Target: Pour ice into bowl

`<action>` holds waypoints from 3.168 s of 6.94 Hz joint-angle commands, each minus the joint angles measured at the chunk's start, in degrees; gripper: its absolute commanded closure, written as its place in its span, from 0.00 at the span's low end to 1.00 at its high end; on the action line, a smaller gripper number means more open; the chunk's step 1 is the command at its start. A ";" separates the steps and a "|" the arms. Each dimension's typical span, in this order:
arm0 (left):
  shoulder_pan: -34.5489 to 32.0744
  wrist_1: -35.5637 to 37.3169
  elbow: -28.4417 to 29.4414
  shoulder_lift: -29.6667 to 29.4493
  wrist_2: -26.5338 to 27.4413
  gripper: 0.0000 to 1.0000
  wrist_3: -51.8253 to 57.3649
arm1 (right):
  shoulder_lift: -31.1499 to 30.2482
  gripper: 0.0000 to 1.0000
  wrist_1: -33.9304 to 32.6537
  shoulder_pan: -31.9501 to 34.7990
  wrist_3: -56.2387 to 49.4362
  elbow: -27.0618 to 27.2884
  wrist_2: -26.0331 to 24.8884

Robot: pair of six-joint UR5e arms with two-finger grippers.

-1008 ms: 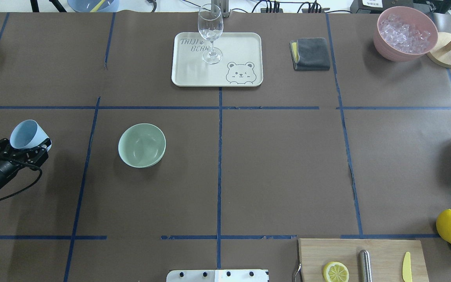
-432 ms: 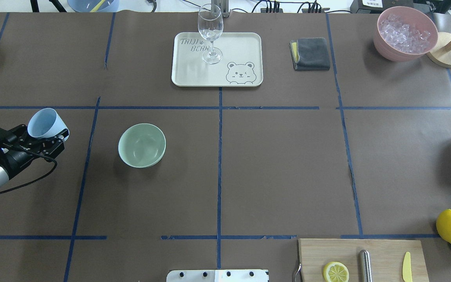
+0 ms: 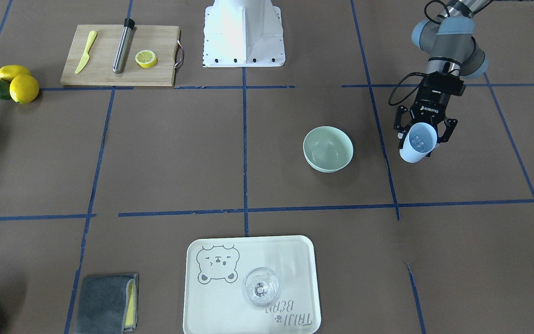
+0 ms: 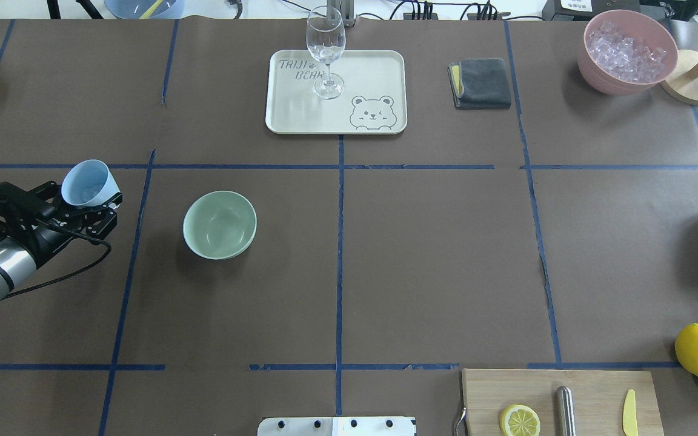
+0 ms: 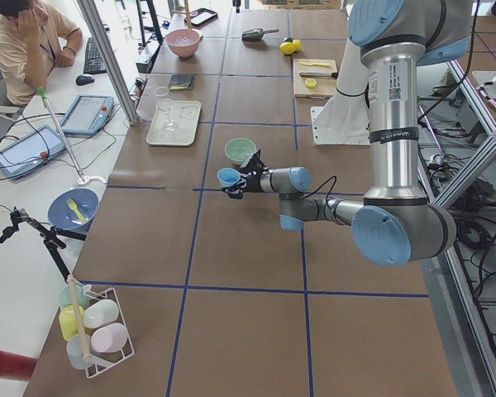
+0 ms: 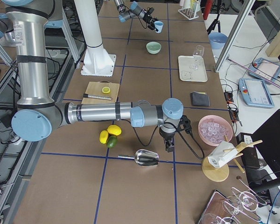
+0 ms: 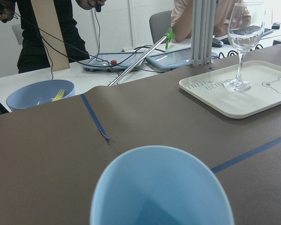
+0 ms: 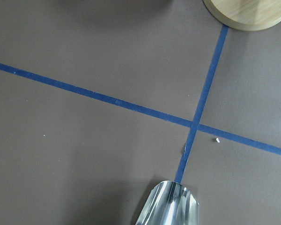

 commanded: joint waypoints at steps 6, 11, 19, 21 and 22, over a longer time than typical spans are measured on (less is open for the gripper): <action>4.96 23.24 -2.13 -12.84 15.79 1.00 40.54 | -1.69 0.00 0.00 -0.01 0.47 1.47 -0.09; 12.27 23.41 -1.08 -12.59 29.09 1.00 72.69 | -1.77 0.00 0.00 -0.01 0.55 1.29 -0.09; 13.59 23.06 -0.29 -12.94 33.14 1.00 93.38 | -1.77 0.00 -0.09 -0.01 0.47 1.03 -0.09; 13.59 22.80 -0.20 -12.94 33.14 1.00 93.38 | -1.77 0.00 -0.09 -0.01 0.47 0.94 -0.09; 13.59 22.71 -0.29 -12.86 33.14 1.00 93.38 | -1.69 0.00 0.00 -0.01 0.47 1.03 -0.09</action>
